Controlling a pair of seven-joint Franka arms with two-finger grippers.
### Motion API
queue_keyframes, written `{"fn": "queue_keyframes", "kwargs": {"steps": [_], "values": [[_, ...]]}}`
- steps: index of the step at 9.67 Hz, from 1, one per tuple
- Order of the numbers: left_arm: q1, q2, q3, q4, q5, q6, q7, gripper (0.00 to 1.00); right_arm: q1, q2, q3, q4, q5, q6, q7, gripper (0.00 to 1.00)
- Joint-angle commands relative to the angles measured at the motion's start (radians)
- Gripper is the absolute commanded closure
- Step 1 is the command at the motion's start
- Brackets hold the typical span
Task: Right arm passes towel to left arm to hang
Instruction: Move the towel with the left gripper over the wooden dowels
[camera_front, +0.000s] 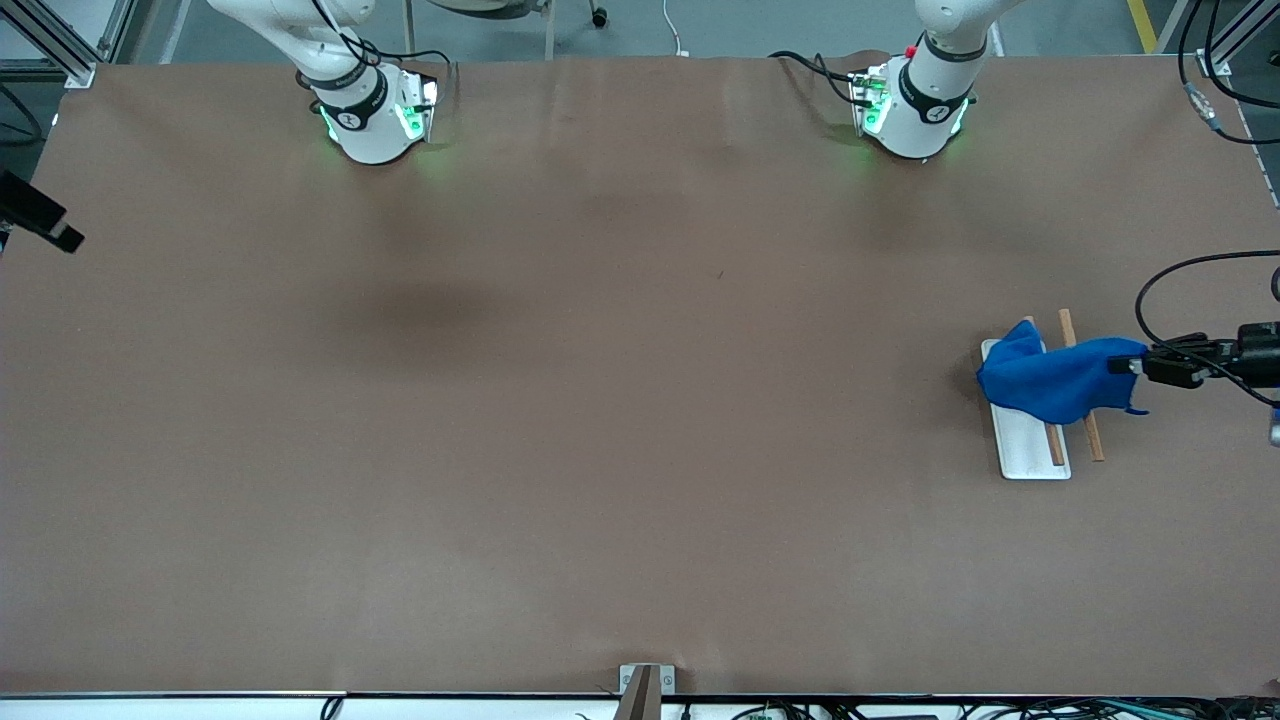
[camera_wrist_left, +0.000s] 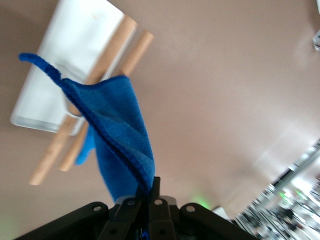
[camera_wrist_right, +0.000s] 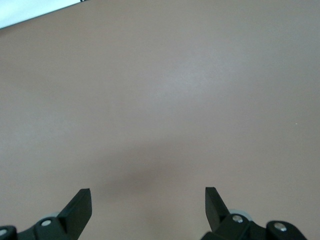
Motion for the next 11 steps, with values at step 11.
{"fn": "queue_keyframes", "kwargs": {"steps": [11], "values": [[-0.012,-0.005,-0.046,0.014,0.264,0.089,-0.091,0.99,0.053,0.117,-0.062,0.155,-0.023,-0.081,-0.097,0.00]]}}
